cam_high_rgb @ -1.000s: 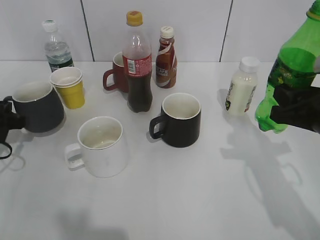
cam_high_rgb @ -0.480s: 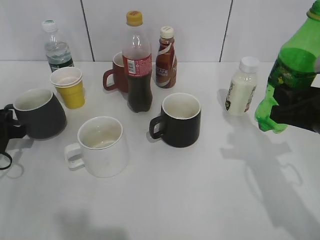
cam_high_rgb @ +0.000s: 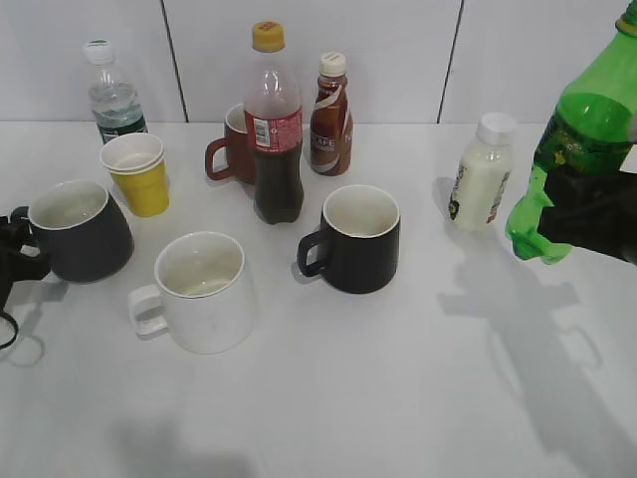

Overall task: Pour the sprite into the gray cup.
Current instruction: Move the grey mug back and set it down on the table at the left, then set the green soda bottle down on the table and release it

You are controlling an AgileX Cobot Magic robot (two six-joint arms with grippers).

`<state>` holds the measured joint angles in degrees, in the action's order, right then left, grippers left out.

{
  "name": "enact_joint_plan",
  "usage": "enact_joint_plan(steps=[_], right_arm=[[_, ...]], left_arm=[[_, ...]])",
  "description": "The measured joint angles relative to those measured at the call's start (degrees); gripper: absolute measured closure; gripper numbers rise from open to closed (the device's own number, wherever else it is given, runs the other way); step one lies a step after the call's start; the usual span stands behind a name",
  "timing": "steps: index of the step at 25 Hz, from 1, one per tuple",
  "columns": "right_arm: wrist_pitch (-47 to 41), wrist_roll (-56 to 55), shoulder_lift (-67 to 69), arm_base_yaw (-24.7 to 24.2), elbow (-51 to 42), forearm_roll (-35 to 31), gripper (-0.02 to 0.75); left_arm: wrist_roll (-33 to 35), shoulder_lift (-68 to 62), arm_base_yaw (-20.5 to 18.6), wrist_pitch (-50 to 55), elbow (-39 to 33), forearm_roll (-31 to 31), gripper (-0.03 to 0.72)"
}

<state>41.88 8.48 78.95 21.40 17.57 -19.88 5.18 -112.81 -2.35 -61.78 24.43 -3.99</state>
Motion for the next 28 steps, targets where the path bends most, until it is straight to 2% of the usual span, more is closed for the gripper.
enact_joint_plan(steps=[9,13,19,24,28], right_arm=[[1.84,-0.10,0.00,0.00,0.00,-0.48,0.426],[8.12,1.86,2.45,0.00,0.00,-1.55,0.426],[20.60,2.15,15.69,0.00,-0.25,-5.49,0.426],[25.84,-5.16,26.17,0.00,-2.16,-3.35,0.428],[28.42,-6.14,27.71,0.00,-2.16,-1.74,0.429]], left_arm=[[-0.13,5.10,0.00,-1.69,-7.11,-0.07,0.470],[-1.68,10.89,0.00,-1.86,-10.40,-0.29,0.465],[-3.18,19.06,0.00,0.10,-11.97,-2.63,0.464],[-3.18,24.94,0.00,2.84,-12.02,-3.11,0.464],[-3.23,27.91,0.00,3.41,-12.02,-3.11,0.462]])
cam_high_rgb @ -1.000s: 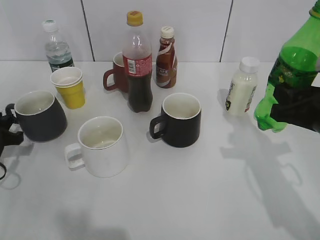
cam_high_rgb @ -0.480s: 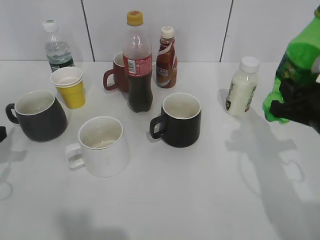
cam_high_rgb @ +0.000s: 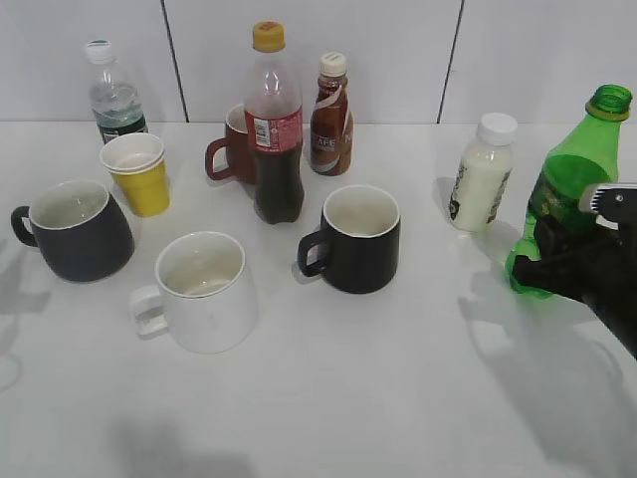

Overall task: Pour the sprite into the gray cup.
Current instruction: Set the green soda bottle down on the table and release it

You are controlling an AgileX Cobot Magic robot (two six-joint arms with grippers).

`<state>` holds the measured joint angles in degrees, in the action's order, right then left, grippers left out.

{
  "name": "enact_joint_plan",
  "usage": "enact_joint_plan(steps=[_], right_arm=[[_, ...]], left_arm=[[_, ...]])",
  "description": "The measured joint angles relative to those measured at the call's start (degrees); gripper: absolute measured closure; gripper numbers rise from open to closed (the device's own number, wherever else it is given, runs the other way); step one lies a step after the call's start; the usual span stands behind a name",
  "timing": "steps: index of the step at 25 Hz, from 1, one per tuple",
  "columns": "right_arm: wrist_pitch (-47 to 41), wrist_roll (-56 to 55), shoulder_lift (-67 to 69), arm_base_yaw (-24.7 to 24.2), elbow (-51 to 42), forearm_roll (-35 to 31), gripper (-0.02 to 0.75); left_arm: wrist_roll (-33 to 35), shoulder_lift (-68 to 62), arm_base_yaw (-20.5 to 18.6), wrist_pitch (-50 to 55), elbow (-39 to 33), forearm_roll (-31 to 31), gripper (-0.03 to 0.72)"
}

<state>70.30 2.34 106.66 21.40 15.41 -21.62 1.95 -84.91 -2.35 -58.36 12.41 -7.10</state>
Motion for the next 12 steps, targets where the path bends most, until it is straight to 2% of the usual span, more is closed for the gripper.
enact_joint_plan(steps=[3,5,7,8,10,12], right_arm=[[0.00,-0.07,0.00,0.00,0.00,0.10,0.417],[0.06,-0.07,0.00,0.00,0.00,0.06,0.311],[-0.28,-0.11,-0.40,0.00,0.00,0.17,0.166],[-0.58,-0.11,-1.08,0.00,-0.06,0.30,0.127],[-0.66,0.25,-3.63,0.00,-0.06,0.36,0.090],[-0.80,2.49,-7.36,0.00,0.39,0.40,0.088]], left_arm=[[-0.10,1.11,0.00,0.20,0.00,0.00,0.462],[-0.66,1.27,0.00,0.38,0.00,0.00,0.461],[-1.95,1.76,0.00,0.44,0.00,0.00,0.461],[-1.95,2.01,0.00,0.56,0.00,0.00,0.459],[-2.33,3.00,0.00,1.24,0.00,0.00,0.457],[-2.66,5.20,0.00,4.46,0.50,0.00,0.456]])
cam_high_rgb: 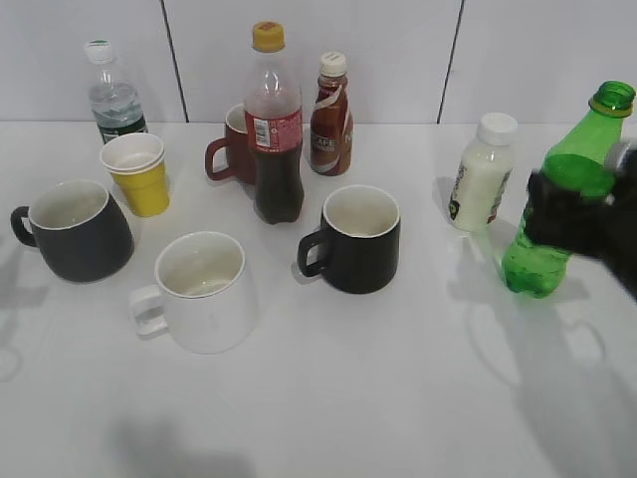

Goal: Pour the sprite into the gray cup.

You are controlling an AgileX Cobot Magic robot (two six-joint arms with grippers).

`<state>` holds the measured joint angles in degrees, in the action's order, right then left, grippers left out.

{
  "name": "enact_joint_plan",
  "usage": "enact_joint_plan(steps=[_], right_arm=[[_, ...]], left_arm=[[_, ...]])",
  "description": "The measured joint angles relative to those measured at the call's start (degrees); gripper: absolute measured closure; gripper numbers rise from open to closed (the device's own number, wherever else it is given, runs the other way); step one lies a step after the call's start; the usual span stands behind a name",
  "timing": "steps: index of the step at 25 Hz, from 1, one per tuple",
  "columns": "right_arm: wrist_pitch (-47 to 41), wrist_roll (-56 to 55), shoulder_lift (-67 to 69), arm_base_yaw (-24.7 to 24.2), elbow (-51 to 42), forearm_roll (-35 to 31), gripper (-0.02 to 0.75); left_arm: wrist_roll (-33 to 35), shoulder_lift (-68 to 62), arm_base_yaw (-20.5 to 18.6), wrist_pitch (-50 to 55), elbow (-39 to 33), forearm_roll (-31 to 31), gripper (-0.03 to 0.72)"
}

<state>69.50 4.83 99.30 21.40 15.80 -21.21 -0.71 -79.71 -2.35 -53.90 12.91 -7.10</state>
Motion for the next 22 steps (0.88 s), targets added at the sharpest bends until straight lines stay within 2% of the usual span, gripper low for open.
enact_joint_plan(steps=[2,4,9,12,17,19,22], right_arm=[[-1.59,3.07,-5.03,0.00,1.84,0.00,0.088],[-8.07,5.25,-12.23,0.00,5.00,-0.05,0.088],[-35.50,12.84,-30.33,0.00,17.98,0.06,0.103],[-50.52,17.20,-38.89,0.00,24.39,0.24,0.132],[-74.40,19.47,-50.28,0.00,27.16,1.91,0.157],[-85.72,17.84,-56.35,0.00,27.16,4.44,0.160],[-101.70,10.58,-62.94,0.00,27.28,11.61,0.161]], left_arm=[[-1.73,3.96,0.00,7.43,2.15,0.00,0.454],[-3.94,9.01,0.00,17.86,5.68,0.00,0.449],[-5.39,25.36,0.00,49.03,16.94,0.19,0.438],[-5.46,36.09,0.00,65.91,21.28,1.72,0.392],[-5.45,51.59,0.00,89.32,22.37,3.33,0.311],[-5.45,57.72,0.00,97.51,22.37,3.33,0.303],[-5.45,66.50,0.00,108.80,22.37,3.33,0.300]])
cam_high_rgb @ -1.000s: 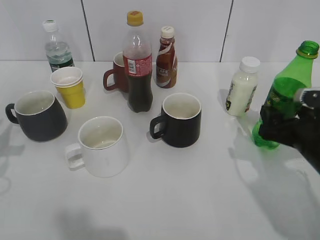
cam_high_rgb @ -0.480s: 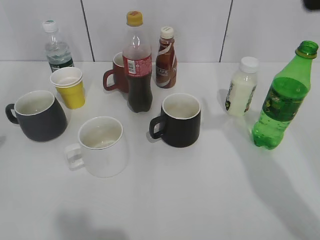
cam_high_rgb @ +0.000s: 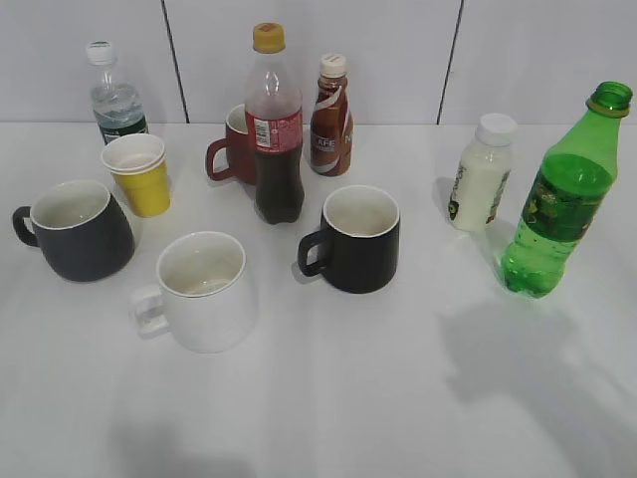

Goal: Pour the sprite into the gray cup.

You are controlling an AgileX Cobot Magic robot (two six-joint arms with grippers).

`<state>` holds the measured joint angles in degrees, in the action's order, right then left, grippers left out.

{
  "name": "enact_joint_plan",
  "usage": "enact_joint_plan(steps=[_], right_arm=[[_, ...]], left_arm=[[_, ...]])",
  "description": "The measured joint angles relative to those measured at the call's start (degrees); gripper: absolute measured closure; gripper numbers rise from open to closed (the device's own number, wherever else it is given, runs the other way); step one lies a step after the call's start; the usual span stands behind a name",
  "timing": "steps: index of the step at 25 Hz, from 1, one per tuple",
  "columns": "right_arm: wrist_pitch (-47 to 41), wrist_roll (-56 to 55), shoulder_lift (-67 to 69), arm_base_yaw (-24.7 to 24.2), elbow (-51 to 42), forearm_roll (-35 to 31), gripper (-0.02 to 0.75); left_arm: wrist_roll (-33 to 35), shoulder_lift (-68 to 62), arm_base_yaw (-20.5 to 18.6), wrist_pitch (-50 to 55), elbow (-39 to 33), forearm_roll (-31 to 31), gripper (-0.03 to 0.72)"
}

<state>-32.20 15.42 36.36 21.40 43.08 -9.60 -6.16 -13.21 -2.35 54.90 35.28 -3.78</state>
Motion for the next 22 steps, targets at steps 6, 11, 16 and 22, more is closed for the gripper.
enact_joint_plan(steps=[6,11,16,22], right_arm=[[-28.65,-8.45,-14.29,0.00,-0.71,8.22,0.162],[-33.78,-10.52,-26.59,0.00,-8.09,8.75,0.162],[-29.36,-10.49,-34.65,0.00,-13.27,7.94,0.162],[-27.45,-10.72,-35.17,0.00,-14.11,7.57,0.162]], left_arm=[[0.40,13.26,0.00,14.38,0.11,-0.05,0.300],[1.20,13.67,0.00,14.80,-1.54,0.34,0.300],[4.96,13.67,0.00,9.42,-2.90,3.43,0.300],[6.16,13.67,0.00,5.82,-4.54,4.85,0.316]])
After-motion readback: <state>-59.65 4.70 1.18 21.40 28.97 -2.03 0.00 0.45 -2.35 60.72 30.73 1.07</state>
